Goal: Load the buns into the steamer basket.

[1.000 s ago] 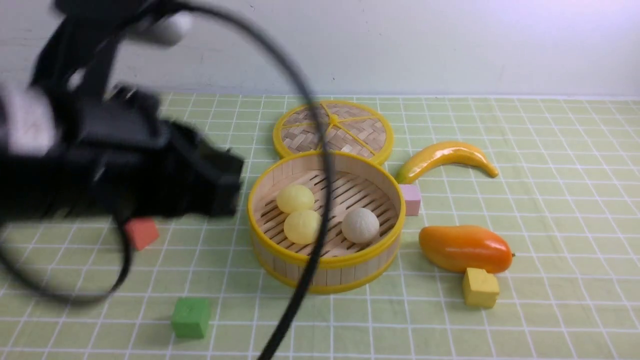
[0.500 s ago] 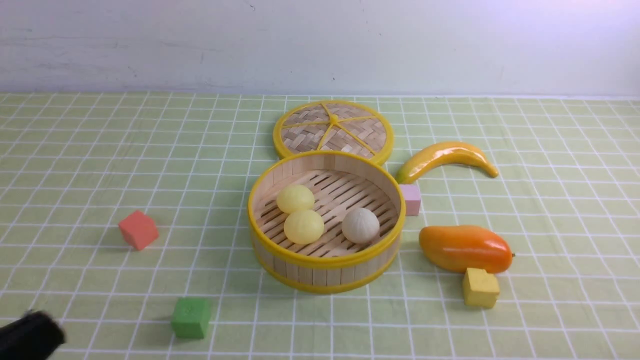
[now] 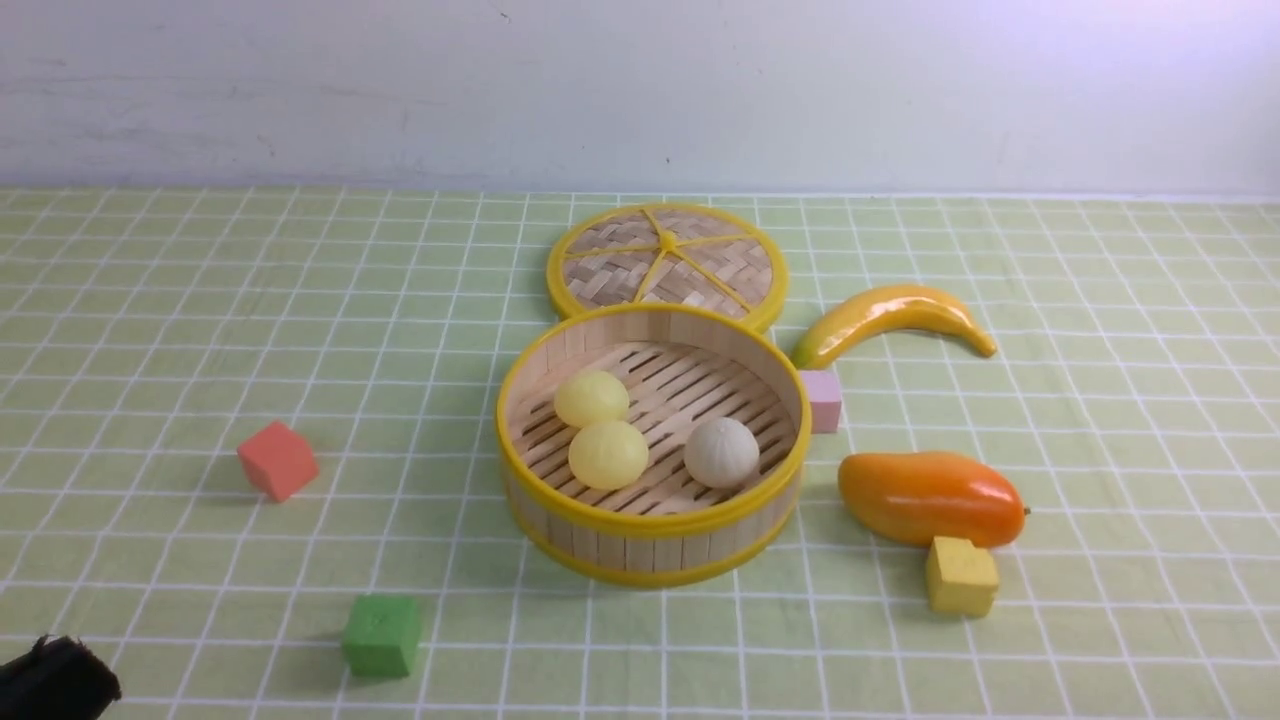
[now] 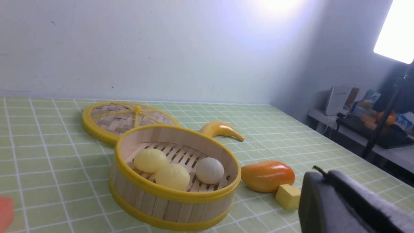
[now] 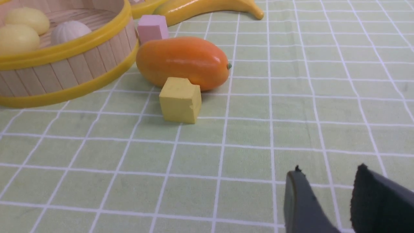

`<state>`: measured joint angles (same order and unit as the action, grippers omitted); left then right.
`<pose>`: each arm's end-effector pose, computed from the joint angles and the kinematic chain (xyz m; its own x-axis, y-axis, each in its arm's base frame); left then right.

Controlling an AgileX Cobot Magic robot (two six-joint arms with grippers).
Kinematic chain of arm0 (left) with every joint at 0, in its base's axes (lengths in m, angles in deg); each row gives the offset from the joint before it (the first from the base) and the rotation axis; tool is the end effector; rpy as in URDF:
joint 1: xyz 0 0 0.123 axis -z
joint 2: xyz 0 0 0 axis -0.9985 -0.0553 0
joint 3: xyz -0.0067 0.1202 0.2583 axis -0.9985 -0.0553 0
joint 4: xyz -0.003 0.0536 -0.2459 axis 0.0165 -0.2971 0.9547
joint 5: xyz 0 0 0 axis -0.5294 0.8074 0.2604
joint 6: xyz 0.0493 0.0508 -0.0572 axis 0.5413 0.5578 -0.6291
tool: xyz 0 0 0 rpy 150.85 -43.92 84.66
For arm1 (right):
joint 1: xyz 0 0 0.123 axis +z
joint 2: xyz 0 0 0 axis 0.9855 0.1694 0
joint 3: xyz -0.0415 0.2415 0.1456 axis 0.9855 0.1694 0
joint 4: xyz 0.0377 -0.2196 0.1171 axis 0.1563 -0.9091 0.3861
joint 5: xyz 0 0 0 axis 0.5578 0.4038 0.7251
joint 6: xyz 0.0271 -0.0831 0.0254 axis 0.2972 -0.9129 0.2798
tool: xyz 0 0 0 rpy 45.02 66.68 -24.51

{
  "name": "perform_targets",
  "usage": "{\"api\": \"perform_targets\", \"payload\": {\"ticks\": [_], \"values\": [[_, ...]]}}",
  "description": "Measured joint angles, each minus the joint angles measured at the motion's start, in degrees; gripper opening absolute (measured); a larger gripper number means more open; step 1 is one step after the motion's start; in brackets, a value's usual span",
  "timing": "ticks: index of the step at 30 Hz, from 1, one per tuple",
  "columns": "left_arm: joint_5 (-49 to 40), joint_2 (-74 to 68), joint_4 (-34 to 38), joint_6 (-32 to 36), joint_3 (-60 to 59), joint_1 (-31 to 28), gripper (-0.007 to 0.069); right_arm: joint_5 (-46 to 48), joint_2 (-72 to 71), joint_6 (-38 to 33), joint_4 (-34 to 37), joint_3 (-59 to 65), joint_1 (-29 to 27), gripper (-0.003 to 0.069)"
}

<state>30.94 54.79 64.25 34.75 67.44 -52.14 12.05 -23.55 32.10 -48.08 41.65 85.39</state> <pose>0.0380 -0.0275 0.2673 -0.0766 -0.2576 -0.9632 0.5765 0.7768 -0.2536 0.0517 0.0068 0.1732 -0.3061 0.0332 -0.9514 -0.0946 0.9934 0.0651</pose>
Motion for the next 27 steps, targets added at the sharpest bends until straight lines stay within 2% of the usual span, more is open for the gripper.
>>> {"api": "perform_targets", "payload": {"ticks": [2,4,5,6,7,8,10,12,17,27], "values": [[1.3,0.0,-0.6,0.9,-1.9,-1.4,-0.0013,0.0,0.0,0.0,0.0,0.0,0.0,0.0239],[3.5,0.4,-0.1,2.3,-4.7,-7.3,-0.0013,0.0,0.0,0.0,0.0,0.0,0.0,0.0239],[4.0,0.5,0.0,2.5,-5.0,-8.1,-0.0013,0.0,0.0,0.0,0.0,0.0,0.0,0.0239],[5.1,1.5,1.7,3.3,-8.0,-15.7,-0.0013,0.0,0.0,0.0,0.0,0.0,0.0,0.0239],[5.2,2.2,2.4,3.4,-9.7,-20.0,-0.0013,0.0,0.0,0.0,0.0,0.0,0.0,0.0239],[5.2,2.4,2.4,3.4,-10.0,-20.8,-0.0013,0.0,0.0,0.0,0.0,0.0,0.0,0.0239],[4.5,2.9,3.0,3.3,-12.6,-27.4,-0.0013,0.0,0.0,0.0,0.0,0.0,0.0,0.0239],[-0.3,3.0,3.2,1.4,-13.8,-32.6,-0.0013,0.0,0.0,0.0,0.0,0.0,0.0,0.0239],[-11.1,3.0,2.2,-2.6,-14.1,-33.2,-0.0013,0.0,0.0,0.0,0.0,0.0,0.0,0.0239],[-11.7,3.0,2.0,-3.5,-14.1,-32.7,-0.0013,0.0,0.0,0.0,0.0,0.0,0.0,0.0239]]}}
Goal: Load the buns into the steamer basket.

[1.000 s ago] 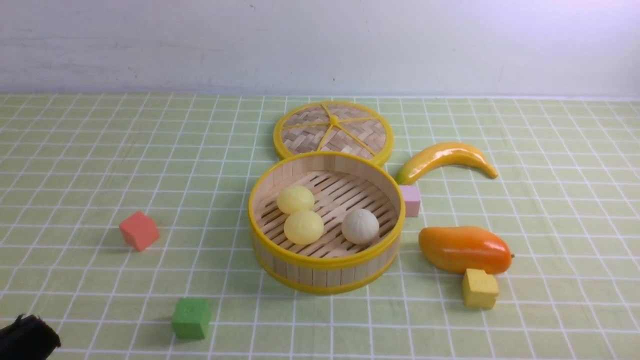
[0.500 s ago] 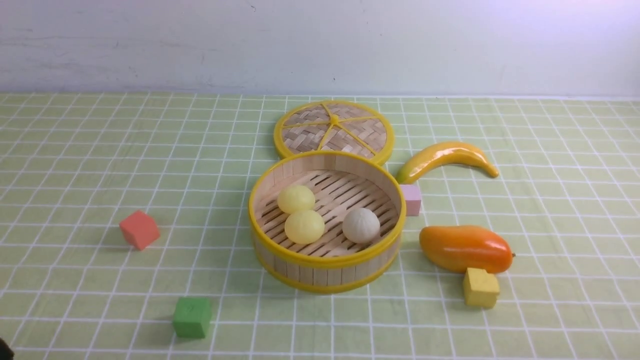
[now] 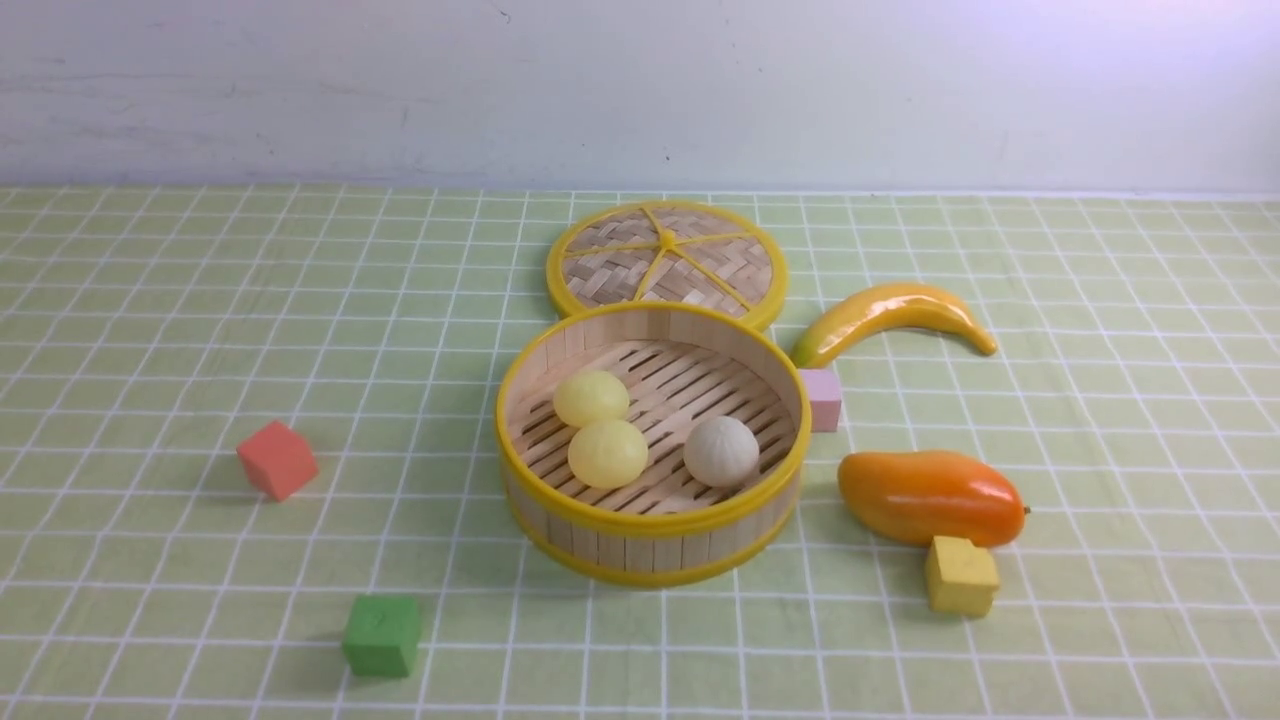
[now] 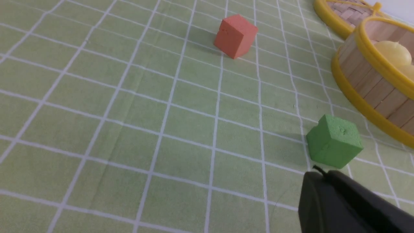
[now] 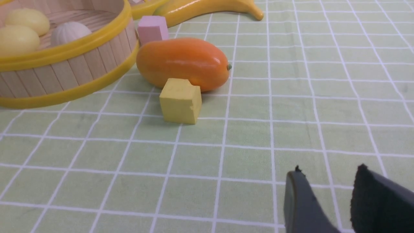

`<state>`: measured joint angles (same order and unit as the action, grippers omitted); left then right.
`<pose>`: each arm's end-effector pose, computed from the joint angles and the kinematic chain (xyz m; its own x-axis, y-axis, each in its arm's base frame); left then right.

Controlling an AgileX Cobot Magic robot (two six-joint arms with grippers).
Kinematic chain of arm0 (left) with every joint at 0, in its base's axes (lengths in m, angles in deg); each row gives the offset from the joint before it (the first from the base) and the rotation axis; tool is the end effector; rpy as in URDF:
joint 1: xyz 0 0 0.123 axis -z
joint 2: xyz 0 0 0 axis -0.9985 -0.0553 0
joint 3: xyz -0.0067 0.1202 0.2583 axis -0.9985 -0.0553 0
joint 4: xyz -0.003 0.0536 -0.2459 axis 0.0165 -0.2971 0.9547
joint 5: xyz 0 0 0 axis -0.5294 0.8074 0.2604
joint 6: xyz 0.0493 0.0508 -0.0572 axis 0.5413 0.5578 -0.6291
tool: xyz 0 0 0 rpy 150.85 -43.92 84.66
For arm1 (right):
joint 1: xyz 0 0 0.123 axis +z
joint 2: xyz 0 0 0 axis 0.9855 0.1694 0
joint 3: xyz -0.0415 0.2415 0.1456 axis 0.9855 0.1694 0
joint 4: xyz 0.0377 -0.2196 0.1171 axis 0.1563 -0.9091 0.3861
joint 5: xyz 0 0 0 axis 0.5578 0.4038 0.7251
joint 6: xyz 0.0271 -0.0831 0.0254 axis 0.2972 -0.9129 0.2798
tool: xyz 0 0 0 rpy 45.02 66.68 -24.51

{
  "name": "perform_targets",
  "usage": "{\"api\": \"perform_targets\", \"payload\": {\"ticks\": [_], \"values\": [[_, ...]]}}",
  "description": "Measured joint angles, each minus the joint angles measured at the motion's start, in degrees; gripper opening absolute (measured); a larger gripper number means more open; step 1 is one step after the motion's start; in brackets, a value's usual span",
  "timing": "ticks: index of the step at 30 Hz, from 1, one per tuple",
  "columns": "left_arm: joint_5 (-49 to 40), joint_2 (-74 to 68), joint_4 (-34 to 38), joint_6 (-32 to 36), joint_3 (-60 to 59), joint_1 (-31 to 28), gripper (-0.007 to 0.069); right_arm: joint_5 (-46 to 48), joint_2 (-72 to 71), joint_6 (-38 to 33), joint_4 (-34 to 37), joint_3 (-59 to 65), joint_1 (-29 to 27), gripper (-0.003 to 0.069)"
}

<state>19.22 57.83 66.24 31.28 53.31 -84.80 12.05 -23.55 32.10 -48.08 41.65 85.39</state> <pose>0.0525 -0.0050 0.1696 -0.3075 -0.3302 -0.8924 -0.0403 0.9415 -0.3345 0.0517 0.0068 0.1732 -0.3061 0.0332 -0.9514 -0.0946 0.9934 0.0651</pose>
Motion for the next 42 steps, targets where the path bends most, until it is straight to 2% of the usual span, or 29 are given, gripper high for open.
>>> {"api": "perform_targets", "payload": {"ticks": [42], "values": [[0.0,0.0,0.0,-0.2,0.0,0.0,0.0013,0.0,0.0,0.0,0.0,0.0,0.0,0.0239]]}}
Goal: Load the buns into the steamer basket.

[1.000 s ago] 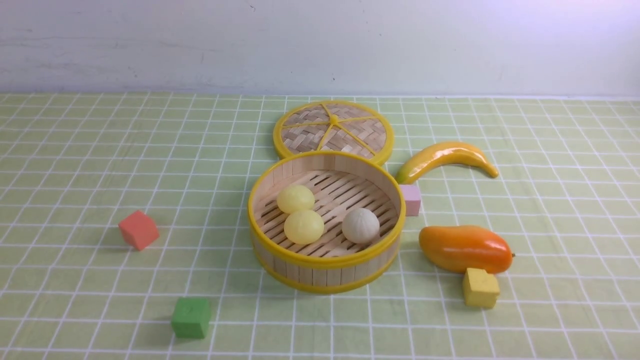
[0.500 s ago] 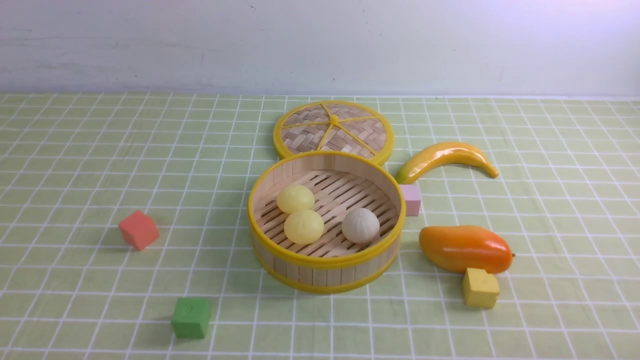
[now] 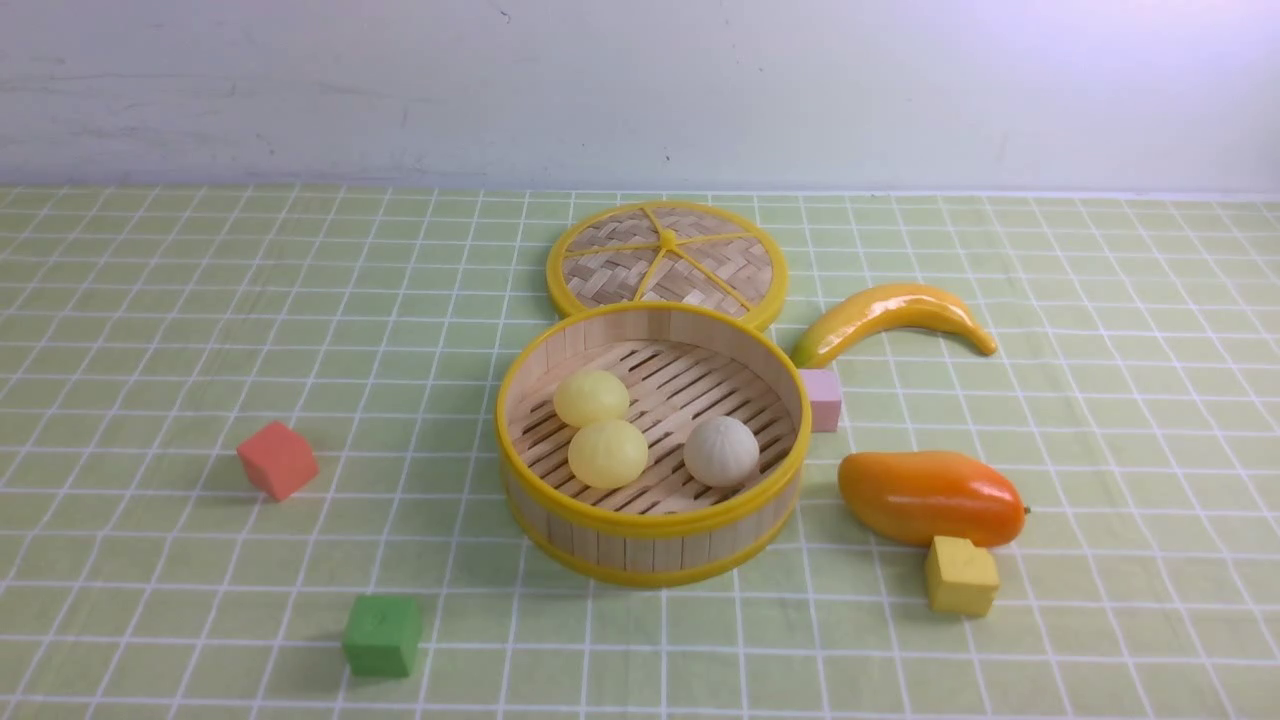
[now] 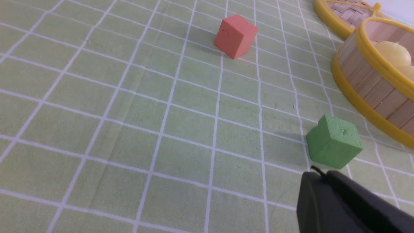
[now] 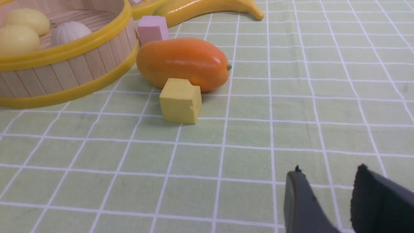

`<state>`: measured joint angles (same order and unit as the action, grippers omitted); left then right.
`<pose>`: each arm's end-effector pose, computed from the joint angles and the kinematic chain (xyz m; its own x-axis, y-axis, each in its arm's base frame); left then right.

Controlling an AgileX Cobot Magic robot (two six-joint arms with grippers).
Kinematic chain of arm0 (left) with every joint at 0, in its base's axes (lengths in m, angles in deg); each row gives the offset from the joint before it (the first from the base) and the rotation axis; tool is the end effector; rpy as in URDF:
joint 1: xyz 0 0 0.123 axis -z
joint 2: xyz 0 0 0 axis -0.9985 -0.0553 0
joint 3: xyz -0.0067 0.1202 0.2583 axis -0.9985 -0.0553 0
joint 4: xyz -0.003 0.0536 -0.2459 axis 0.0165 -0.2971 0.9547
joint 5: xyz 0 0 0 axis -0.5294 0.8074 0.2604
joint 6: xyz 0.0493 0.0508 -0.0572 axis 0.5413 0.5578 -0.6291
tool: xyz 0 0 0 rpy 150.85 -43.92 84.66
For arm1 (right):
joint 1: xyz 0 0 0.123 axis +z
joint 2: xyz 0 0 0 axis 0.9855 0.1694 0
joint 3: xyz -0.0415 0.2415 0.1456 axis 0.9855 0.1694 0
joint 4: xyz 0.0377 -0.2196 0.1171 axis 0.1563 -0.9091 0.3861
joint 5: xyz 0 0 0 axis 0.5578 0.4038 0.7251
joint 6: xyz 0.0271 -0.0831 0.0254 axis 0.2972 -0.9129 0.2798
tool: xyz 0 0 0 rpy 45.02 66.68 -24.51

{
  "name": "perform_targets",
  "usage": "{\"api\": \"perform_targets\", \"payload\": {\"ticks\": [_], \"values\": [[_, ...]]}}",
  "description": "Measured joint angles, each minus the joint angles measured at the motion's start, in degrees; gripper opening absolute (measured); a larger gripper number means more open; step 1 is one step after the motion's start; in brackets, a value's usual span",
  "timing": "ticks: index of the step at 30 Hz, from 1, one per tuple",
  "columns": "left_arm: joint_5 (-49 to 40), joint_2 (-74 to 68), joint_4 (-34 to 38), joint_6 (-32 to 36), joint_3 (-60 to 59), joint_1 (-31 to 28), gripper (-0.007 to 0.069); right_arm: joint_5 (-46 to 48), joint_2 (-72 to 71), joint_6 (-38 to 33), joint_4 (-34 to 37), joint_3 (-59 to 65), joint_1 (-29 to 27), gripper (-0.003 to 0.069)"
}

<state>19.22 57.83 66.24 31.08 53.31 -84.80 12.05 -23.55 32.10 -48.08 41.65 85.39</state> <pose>0.0525 -0.0050 0.1696 -0.3073 -0.3335 -0.8912 -0.0414 0.9404 -0.3376 0.0517 0.0068 0.1732 -0.3061 0.0332 -0.9514 -0.0946 0.9934 0.0651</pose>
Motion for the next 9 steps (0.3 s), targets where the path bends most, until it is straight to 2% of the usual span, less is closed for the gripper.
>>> {"api": "perform_targets", "payload": {"ticks": [9], "values": [[0.0,0.0,0.0,0.0,0.0,0.0,0.0018,0.0,0.0,0.0,0.0,0.0,0.0,0.0239]]}}
